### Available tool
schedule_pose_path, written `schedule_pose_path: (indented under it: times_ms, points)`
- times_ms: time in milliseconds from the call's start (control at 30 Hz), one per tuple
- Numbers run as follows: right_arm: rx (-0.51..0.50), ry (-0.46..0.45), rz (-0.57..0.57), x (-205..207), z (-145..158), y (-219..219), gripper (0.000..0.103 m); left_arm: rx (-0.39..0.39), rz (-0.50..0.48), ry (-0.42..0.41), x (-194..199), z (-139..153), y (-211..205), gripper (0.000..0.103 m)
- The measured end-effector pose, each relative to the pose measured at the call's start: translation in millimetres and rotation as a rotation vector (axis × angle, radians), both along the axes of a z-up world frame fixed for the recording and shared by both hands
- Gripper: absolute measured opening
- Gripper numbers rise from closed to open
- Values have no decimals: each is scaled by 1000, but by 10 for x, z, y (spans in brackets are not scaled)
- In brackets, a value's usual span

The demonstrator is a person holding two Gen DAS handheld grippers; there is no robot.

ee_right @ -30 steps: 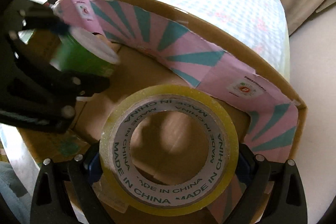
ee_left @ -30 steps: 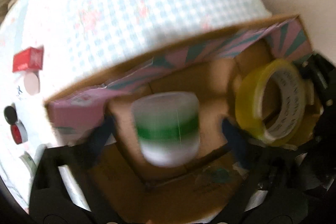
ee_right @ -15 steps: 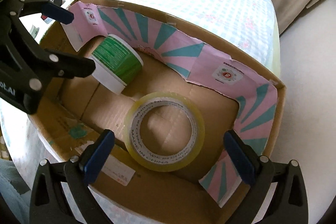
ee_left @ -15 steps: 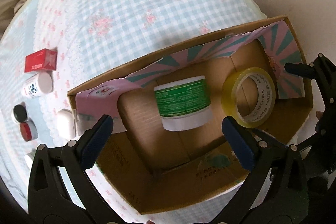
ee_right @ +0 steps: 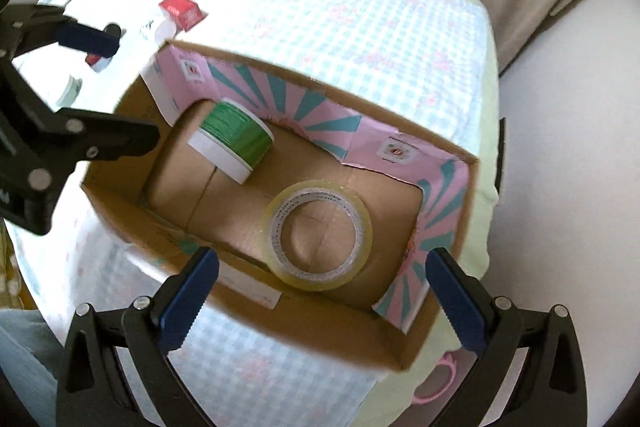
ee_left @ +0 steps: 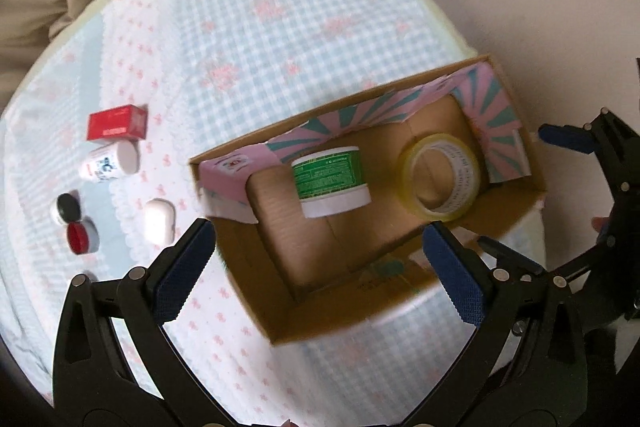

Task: Organize rigid objects
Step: 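Release the green jar with the left tool while the right tool releases the tape into the box, then move both tools back toward the remaining lids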

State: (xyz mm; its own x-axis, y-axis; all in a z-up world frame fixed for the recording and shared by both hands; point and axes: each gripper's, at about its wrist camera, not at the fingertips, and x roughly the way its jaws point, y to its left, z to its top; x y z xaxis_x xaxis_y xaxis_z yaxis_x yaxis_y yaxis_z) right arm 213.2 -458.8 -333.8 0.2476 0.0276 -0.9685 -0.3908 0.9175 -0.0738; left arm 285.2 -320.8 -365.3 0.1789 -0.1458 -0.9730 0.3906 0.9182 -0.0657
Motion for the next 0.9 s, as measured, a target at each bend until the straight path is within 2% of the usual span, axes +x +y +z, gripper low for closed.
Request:
schedule_pose_path:
  times_ms: [200,333,533,700,900]
  points:
    - [-12,-36,-69,-85,496,163,103,-63,30,-55,-284,649,401,103]
    - [-4,-86,-91,-123,834,399,103,-106,96,-112,-477,1181,942,103]
    - [29,-167,-80,-174,1373,1005,103,-93,168,-219,-765,1685,1822,103]
    - [85,-232,-69,-265,1709,1624,103,-79,267,-291,-956,1856,2628,103]
    - [157,-242,-104,-334,1787,2327,103,-77,366,-269,-1136,1777,3579,103]
